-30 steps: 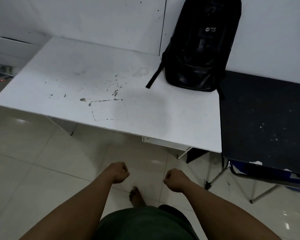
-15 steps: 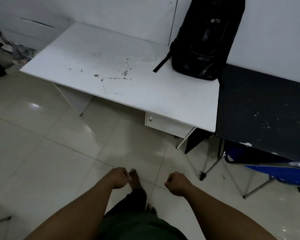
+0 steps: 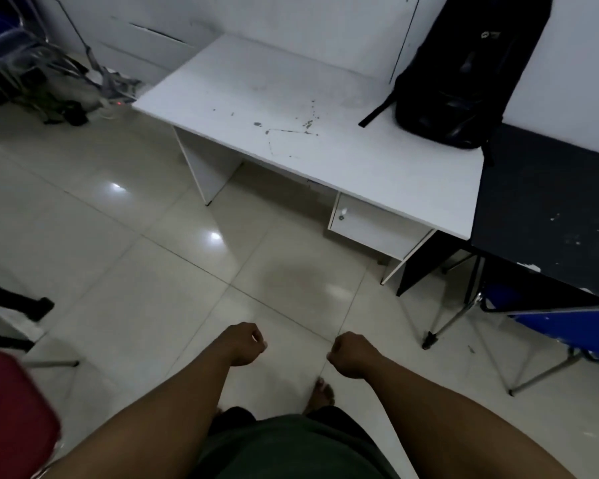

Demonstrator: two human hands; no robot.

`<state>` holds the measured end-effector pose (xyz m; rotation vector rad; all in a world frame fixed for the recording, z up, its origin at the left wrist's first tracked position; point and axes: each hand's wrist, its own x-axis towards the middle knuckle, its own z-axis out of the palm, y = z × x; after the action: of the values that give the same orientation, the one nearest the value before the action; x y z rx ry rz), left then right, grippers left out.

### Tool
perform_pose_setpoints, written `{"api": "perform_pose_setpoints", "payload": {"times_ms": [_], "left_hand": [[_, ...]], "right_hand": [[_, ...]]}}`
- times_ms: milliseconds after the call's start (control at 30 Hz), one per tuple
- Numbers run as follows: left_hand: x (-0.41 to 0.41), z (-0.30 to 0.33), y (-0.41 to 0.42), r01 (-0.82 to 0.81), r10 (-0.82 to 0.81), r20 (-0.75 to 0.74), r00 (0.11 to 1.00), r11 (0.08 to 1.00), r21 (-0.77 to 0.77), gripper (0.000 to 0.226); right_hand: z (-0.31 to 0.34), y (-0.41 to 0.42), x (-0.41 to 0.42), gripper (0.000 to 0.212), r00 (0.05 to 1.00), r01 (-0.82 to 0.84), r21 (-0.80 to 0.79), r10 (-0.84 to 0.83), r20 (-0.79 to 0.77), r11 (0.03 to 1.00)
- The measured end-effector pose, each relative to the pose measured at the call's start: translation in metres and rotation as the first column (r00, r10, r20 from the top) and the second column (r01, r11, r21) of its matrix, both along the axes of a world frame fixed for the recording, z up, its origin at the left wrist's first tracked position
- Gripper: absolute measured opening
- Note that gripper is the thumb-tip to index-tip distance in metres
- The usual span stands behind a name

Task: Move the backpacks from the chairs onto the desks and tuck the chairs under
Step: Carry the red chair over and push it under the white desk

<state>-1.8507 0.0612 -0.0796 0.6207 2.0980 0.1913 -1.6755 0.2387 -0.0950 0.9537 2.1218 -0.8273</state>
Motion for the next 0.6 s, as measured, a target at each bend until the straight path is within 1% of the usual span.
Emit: {"api": "perform_pose_setpoints", "payload": {"times_ms": [200,333,467,600], "left_hand": [[-0.026,0.001,-0.080,0.020,-0.020,-0.008,1.000,1.000,0.017,0.028],[-0.048,0.005,-0.141,0.023,-0.023,0.013,1.000,1.000,0.015,0.029],[-0.066,0.007,-0.192,0.060,-0.060,-0.001,0.998,0.998,-0.026,0.037],[-0.066,0.004,-0.221,0.079,-0.079,-0.007,0.997,0.997,-0.019,0.038]], "right_hand": [[0.001,-0.079,-0.020,0.037,0.996,0.082,0.035,-0.081,-0.021,0.996],[-0.004,-0.152,-0.035,0.039,0.988,0.149,-0.024,-0.150,-0.023,0.989],[-0.002,-0.226,-0.061,0.038,0.988,0.136,-0.092,-0.142,-0.057,0.986],[0.003,-0.268,-0.073,0.034,0.987,0.123,-0.074,-0.130,-0.098,0.990]]}}
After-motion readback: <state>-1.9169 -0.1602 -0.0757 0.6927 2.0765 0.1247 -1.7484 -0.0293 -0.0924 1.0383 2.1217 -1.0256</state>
